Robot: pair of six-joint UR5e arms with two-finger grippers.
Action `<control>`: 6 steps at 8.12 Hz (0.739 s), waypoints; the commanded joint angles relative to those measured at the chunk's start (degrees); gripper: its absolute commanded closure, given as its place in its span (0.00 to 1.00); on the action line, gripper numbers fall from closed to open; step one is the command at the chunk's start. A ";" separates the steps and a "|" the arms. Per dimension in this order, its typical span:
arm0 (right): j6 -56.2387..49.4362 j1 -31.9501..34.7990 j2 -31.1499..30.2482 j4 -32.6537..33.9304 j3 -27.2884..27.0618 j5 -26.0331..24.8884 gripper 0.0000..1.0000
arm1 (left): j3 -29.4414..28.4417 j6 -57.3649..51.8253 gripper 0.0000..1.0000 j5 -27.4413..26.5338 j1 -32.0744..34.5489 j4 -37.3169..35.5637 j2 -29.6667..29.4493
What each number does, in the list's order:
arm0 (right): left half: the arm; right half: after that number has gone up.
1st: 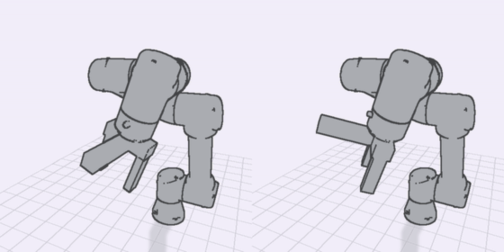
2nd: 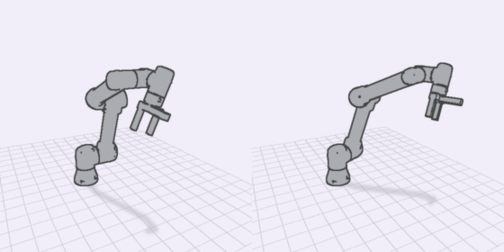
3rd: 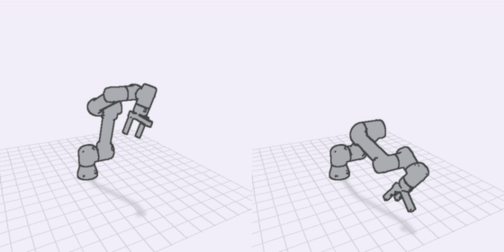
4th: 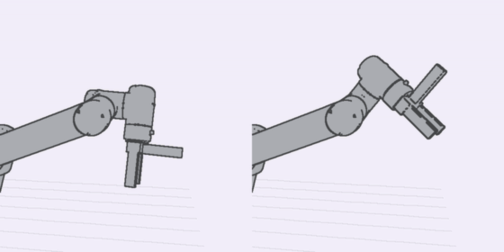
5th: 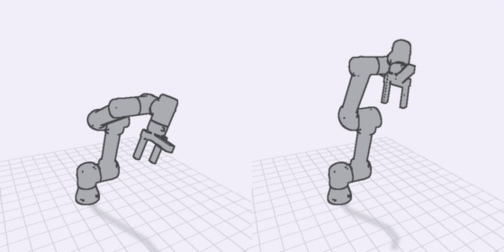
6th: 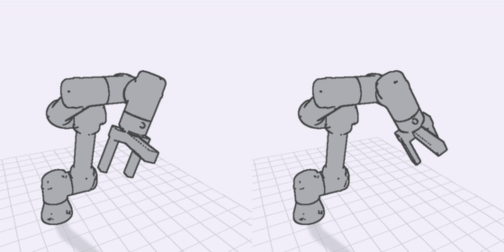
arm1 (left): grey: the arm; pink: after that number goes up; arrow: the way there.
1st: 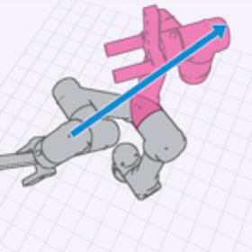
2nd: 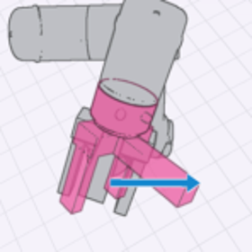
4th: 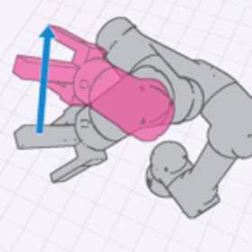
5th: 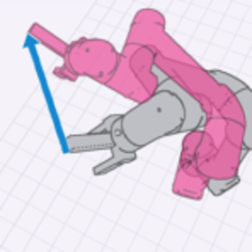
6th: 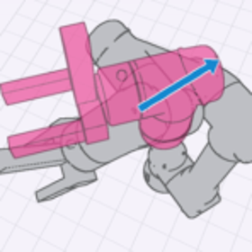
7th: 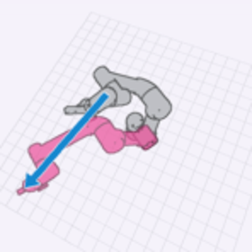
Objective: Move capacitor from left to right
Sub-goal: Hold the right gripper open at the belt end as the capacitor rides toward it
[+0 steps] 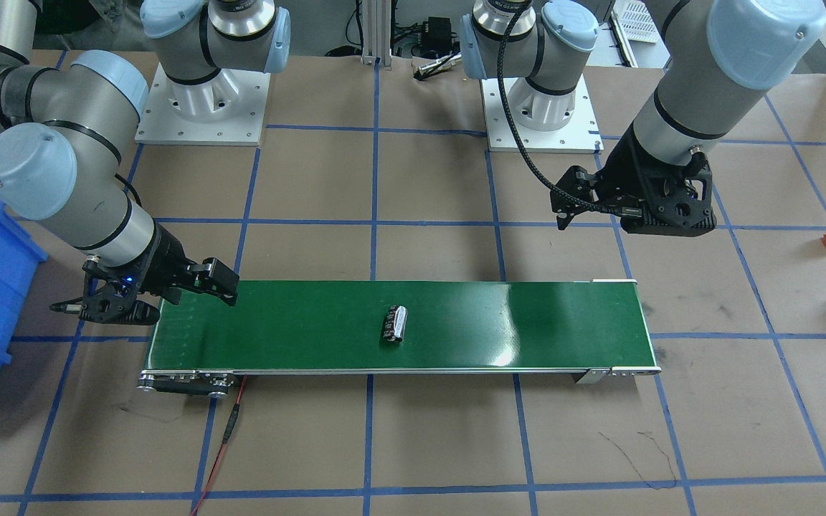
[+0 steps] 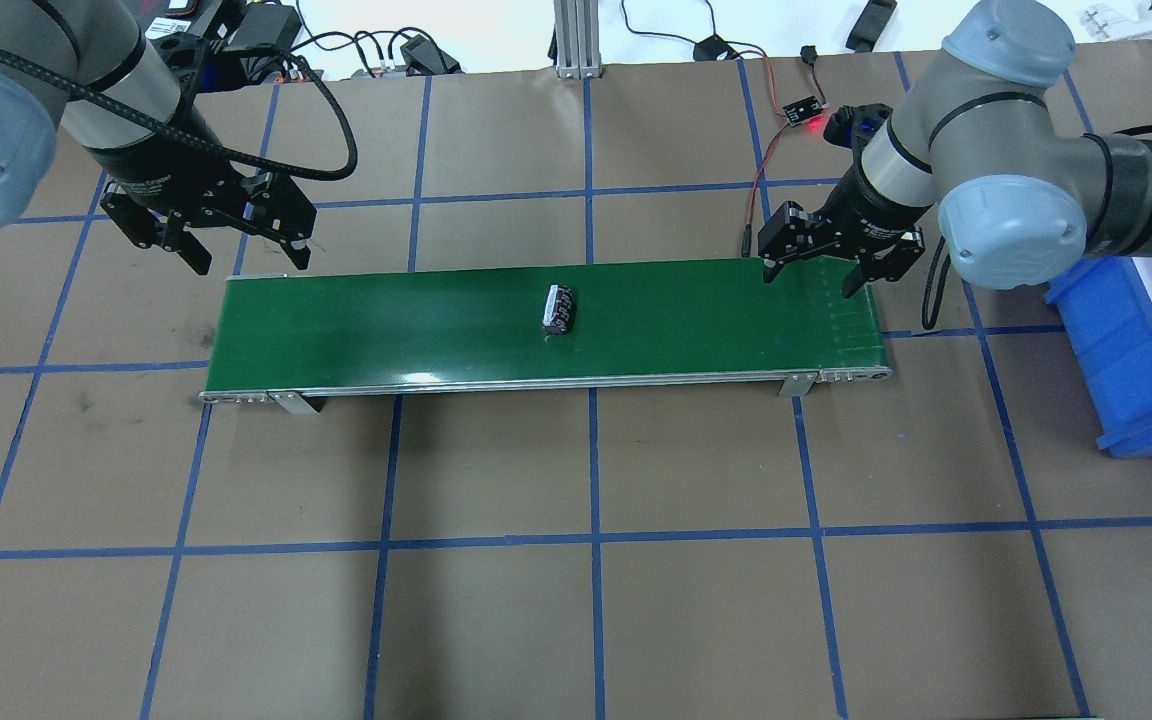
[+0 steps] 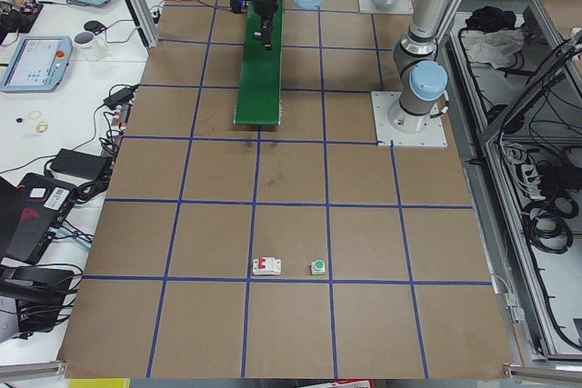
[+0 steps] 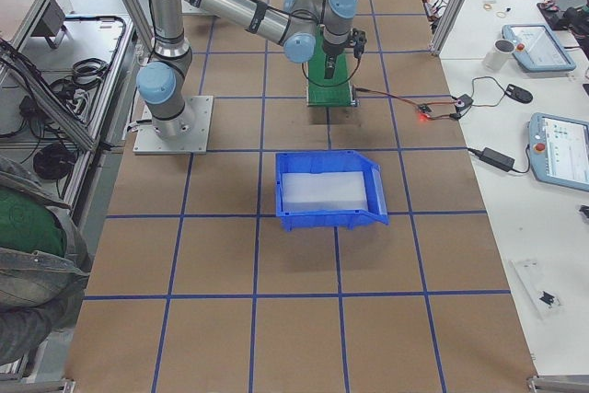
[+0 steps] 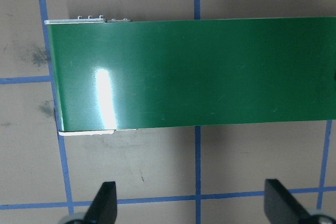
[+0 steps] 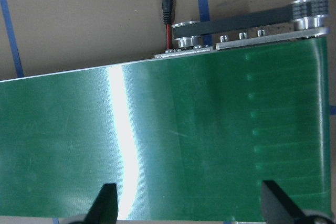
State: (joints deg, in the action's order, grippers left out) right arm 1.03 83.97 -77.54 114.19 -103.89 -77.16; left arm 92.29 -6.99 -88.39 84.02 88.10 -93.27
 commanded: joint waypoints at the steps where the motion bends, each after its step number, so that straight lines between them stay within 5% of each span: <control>1: -1.29 0.50 0.81 2.97 -0.34 -0.62 0.04 | 0.00 -0.30 0.00 -0.02 0.00 -0.03 0.02; 6: -1.03 0.76 0.81 2.97 -1.13 -0.10 0.05 | 0.00 -0.56 0.00 -0.02 0.00 0.05 0.11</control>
State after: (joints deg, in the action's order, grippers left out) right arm -0.03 84.70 -76.77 117.16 -104.94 -77.37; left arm 92.29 -7.48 -88.42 84.02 88.15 -93.25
